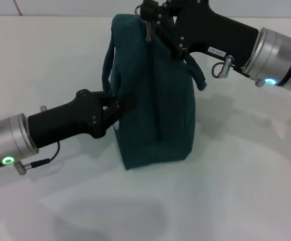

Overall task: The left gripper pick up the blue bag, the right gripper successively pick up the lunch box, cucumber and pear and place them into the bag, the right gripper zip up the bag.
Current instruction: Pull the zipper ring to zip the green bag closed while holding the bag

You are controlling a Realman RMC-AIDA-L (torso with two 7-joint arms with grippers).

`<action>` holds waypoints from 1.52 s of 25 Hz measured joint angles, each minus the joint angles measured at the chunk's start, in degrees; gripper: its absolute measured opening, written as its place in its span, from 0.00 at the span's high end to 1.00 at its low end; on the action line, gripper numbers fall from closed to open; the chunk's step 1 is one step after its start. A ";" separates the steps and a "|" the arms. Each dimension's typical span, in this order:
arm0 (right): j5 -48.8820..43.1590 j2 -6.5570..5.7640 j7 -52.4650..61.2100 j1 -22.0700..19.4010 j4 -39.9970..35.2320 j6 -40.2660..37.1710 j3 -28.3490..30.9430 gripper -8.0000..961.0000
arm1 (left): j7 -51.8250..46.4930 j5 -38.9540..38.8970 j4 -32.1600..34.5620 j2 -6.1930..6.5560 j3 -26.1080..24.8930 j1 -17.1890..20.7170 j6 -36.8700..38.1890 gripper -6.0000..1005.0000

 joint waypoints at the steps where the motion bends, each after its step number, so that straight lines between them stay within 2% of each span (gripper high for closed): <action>1: 0.08 0.00 0.01 -0.03 0.18 0.09 0.22 0.97 | 0.00 0.06 0.01 0.05 0.26 -0.07 0.38 0.93; 11: 0.28 0.08 0.01 -0.67 1.31 3.34 2.92 0.97 | -0.17 3.91 0.90 1.54 2.91 -0.24 8.10 0.92; 21: 0.54 0.37 1.36 -0.47 3.21 10.68 2.99 0.97 | 0.06 6.77 1.73 2.39 3.35 1.34 10.40 0.90; 31: 3.89 -0.12 19.90 -1.49 4.86 8.88 4.92 0.97 | 0.09 6.25 1.82 3.55 -1.07 2.74 5.62 0.87; 34: 4.17 0.01 24.59 -1.33 7.69 6.61 7.70 0.97 | 0.23 5.94 2.81 3.43 -2.08 3.30 3.28 0.87; 38: 5.60 0.05 26.95 -1.01 9.89 4.96 9.21 0.97 | 1.88 5.80 4.54 2.36 -4.20 4.45 2.70 0.86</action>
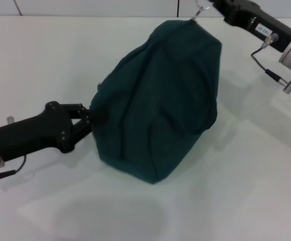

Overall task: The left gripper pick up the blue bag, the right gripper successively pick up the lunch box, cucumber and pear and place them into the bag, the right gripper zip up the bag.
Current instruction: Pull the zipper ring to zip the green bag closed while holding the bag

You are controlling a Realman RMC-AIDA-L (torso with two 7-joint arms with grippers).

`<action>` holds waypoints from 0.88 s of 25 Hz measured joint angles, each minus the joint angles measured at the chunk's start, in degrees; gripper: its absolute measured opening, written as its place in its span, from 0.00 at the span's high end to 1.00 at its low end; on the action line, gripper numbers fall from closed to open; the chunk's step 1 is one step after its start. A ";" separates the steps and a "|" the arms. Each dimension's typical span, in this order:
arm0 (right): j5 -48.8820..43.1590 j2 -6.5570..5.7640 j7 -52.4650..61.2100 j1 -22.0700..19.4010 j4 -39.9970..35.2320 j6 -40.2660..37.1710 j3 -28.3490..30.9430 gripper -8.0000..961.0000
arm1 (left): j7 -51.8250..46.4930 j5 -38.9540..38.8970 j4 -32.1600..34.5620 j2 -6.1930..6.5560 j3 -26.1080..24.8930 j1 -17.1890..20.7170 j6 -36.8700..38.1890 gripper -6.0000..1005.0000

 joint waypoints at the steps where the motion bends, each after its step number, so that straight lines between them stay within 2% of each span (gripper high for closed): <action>1: 0.39 -0.02 0.29 -0.01 0.16 -0.06 0.16 0.97 | 0.14 -0.10 0.65 -0.36 -0.94 0.22 -0.03 0.85; 6: 0.65 0.06 1.32 -0.03 0.82 -0.28 0.46 0.97 | -1.83 -0.62 3.86 -1.22 -4.91 -0.20 0.07 0.84; 10: 0.68 0.20 1.53 -0.01 1.56 -0.27 0.46 0.97 | -11.31 -1.35 9.69 -1.30 -4.79 -2.69 1.00 0.83; 12: 0.68 0.22 1.57 -0.11 1.58 -0.11 0.46 0.97 | -16.97 -1.13 14.22 -1.64 -3.71 -3.87 1.31 0.68; 14: 0.89 0.22 1.60 -0.25 1.75 0.05 0.46 0.97 | -26.39 -0.92 25.18 -2.68 0.01 -5.30 1.12 0.56; 15: 1.06 0.24 1.61 -0.30 1.89 0.10 0.46 0.97 | -28.40 -0.94 27.59 -2.76 1.07 -5.55 0.91 0.52; 16: 1.62 0.28 1.63 -0.35 2.21 0.19 0.46 0.97 | -35.72 -0.95 34.92 -2.82 5.51 -6.48 -0.56 0.48; 17: 1.62 0.28 1.63 -0.35 2.21 0.19 0.46 0.97 | -35.72 -0.95 34.92 -2.82 5.51 -6.48 -0.56 0.44; 22: 1.97 0.31 1.66 -0.36 2.57 0.20 0.46 0.97 | -55.12 4.20 54.39 -2.59 20.27 -8.87 -8.48 0.25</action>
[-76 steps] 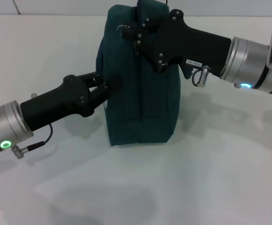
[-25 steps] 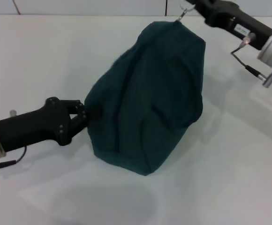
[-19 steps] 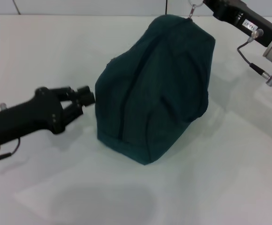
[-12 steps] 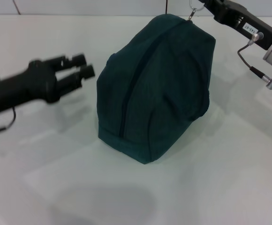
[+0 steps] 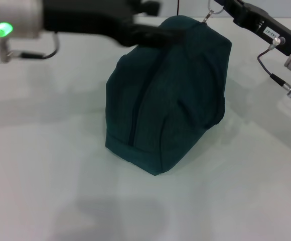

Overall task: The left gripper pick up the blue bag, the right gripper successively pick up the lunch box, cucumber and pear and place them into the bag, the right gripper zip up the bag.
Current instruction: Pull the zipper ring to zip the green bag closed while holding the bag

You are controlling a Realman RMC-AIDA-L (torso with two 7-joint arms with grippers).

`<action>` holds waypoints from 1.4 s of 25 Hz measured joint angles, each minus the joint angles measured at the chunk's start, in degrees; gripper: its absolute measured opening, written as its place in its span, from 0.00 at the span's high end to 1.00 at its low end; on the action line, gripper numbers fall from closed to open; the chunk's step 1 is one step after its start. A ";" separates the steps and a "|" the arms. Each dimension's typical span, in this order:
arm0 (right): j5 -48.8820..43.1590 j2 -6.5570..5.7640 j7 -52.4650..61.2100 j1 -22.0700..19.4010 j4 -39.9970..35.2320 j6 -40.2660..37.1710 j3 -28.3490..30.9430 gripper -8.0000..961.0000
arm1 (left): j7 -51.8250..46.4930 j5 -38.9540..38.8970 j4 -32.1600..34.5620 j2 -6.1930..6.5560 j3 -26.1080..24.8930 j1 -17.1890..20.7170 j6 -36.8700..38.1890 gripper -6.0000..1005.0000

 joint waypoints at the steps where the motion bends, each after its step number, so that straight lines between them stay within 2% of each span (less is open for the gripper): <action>1: 0.01 0.00 0.01 0.03 0.01 -0.01 0.00 0.97 | -2.70 1.64 2.05 -0.01 1.83 -0.39 -1.20 0.21; 2: 0.01 0.00 0.01 0.07 0.02 -0.02 0.00 0.97 | -6.63 3.85 4.62 -0.06 4.40 -0.93 -2.98 0.17; 5: 0.03 -0.01 0.02 0.10 0.04 -0.18 0.00 0.97 | -13.81 8.53 7.94 -0.04 9.52 -2.14 -7.00 0.14; 15: 0.07 -0.01 0.05 -0.01 0.04 -0.23 0.00 0.97 | -22.72 24.14 8.83 -0.21 20.19 -3.40 -14.73 0.12; 26: 0.07 -0.01 0.06 -0.05 0.03 -0.06 -0.16 0.97 | -23.80 26.06 8.00 -0.15 20.86 -3.07 -15.29 0.13; 35: 0.06 -0.01 0.06 0.07 0.52 -0.26 -0.02 0.97 | -23.02 26.15 8.12 0.00 20.45 -2.86 -15.29 0.30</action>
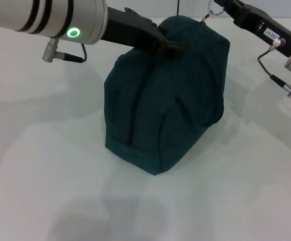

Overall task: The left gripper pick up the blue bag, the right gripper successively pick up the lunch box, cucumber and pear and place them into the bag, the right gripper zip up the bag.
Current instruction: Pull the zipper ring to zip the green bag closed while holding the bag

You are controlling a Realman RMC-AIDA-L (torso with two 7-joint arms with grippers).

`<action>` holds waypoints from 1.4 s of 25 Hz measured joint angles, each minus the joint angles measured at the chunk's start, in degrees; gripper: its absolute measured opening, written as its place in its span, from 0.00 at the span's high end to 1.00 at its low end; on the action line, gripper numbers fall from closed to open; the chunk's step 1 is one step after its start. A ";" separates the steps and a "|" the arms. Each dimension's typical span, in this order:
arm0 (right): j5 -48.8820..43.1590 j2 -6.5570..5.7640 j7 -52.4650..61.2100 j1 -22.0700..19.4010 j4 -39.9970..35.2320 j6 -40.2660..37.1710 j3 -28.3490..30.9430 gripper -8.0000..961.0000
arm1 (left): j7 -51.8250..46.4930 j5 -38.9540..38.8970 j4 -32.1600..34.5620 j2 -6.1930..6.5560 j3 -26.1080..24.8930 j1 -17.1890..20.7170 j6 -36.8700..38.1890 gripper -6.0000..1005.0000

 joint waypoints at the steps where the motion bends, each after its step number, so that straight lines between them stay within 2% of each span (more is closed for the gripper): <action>1: 0.00 0.00 0.00 0.00 0.01 -0.01 0.02 0.97 | 0.02 0.01 0.00 0.00 0.05 -0.02 0.03 0.33; 7: 0.00 0.00 0.00 -0.04 0.05 -0.08 0.03 0.97 | 0.13 0.04 0.02 0.03 0.15 -0.11 0.21 0.47; 18: 0.00 0.00 0.34 -0.01 0.05 -0.19 0.02 0.97 | 1.51 0.09 0.12 0.03 0.31 0.05 0.36 0.89; 21: 0.00 0.00 0.39 -0.02 0.04 -0.05 0.02 0.97 | 1.85 -0.10 0.12 0.01 0.08 0.10 0.39 0.94; 26: -0.01 0.00 0.26 -0.07 0.57 0.83 0.03 0.97 | 3.21 -2.26 0.98 0.02 -0.63 0.95 0.40 0.94; 35: -0.51 -0.09 -0.69 -0.10 5.59 7.06 -0.32 0.97 | 8.05 -12.88 2.29 0.15 -9.12 3.19 5.83 0.94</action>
